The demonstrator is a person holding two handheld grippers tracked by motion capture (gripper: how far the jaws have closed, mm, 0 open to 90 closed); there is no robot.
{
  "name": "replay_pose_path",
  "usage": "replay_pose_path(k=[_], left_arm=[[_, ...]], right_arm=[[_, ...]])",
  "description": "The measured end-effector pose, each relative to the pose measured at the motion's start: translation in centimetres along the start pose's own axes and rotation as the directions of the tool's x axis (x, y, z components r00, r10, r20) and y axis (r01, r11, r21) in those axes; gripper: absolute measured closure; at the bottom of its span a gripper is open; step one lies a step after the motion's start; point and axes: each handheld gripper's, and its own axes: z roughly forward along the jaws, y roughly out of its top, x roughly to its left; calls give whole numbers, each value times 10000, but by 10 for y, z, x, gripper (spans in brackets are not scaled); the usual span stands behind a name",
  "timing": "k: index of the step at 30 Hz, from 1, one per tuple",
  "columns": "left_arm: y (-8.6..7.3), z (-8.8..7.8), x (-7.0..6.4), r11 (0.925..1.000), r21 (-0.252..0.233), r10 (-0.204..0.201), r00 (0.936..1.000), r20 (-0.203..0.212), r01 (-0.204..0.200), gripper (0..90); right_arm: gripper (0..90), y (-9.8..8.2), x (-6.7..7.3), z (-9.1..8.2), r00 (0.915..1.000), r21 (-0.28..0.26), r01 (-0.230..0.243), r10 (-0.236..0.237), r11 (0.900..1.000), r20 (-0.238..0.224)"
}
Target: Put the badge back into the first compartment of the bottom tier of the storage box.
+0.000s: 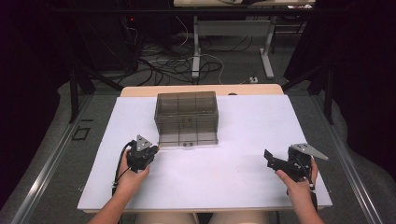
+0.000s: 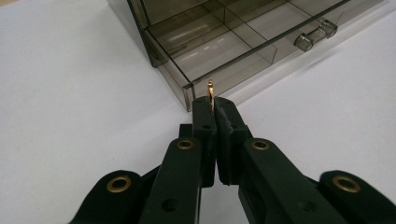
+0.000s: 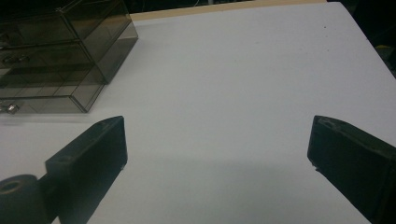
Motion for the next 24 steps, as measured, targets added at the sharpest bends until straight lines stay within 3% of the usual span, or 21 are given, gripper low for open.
replay_pose_path(k=[15,16,18,19,20,24], left_arm=[[3,-9,2,9976,-605,-331,9993,153,340,886],[4,-10,2,9971,-668,-344,9993,169,355,886],[4,-12,2,9969,-681,-371,9991,218,385,886],[5,-12,2,9967,-716,-355,9992,205,369,885],[4,-12,1,9954,-790,-514,9983,275,535,885],[5,-15,2,9941,-885,-598,9974,395,631,885]], right_arm=[[43,0,0,0,10000,41,-21,21,10000,13],[43,0,0,1,10000,-131,-56,56,9999,16],[43,0,0,-1,10000,45,-22,22,10000,-46],[43,0,0,0,10000,-130,-73,73,9999,10],[43,0,0,0,10000,-130,-73,73,9999,10],[43,0,0,-1,10000,80,3,-4,10000,49]])
